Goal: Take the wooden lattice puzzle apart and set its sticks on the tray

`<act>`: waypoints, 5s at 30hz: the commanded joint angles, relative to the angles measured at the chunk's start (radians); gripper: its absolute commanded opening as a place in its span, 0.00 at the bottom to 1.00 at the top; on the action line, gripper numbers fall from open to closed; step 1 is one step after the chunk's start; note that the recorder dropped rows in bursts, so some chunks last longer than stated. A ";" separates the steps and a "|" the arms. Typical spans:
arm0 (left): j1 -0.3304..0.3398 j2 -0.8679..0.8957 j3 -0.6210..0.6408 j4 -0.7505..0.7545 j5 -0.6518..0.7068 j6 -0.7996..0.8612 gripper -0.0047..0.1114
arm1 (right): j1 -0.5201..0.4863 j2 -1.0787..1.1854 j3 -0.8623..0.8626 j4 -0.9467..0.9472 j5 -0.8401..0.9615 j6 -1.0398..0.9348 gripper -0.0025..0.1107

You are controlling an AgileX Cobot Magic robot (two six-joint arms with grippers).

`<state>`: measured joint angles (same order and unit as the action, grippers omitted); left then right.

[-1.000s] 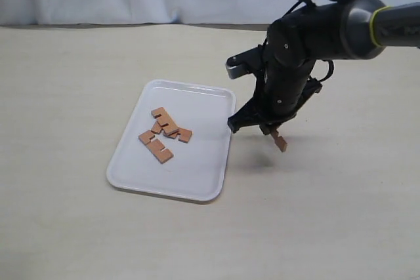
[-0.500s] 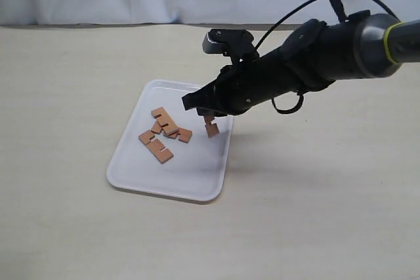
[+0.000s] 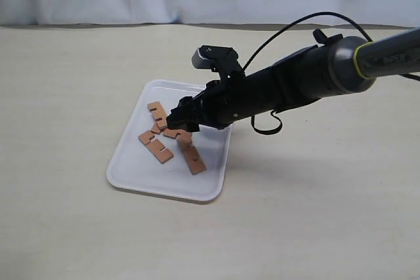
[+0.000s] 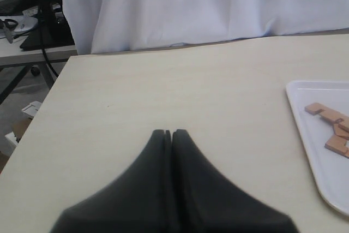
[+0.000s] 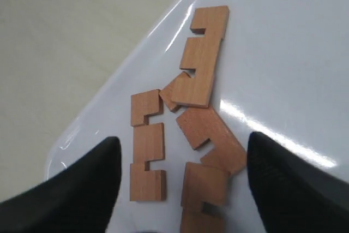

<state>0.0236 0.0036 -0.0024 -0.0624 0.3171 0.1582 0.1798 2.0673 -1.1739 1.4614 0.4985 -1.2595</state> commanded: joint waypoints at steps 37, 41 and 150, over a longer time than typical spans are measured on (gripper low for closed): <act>0.000 -0.004 0.002 0.001 -0.008 0.001 0.04 | -0.113 -0.585 0.086 -1.600 0.268 1.309 0.06; 0.000 -0.004 0.002 0.001 -0.008 0.001 0.04 | -0.074 -0.717 0.209 -1.582 0.114 1.323 0.06; 0.000 -0.004 0.002 0.001 -0.008 0.001 0.04 | -0.512 -2.067 1.174 -1.517 -0.159 1.312 0.06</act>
<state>0.0236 0.0036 -0.0024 -0.0624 0.3171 0.1601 -0.3238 0.0065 -0.0032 -0.0666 0.3390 0.0836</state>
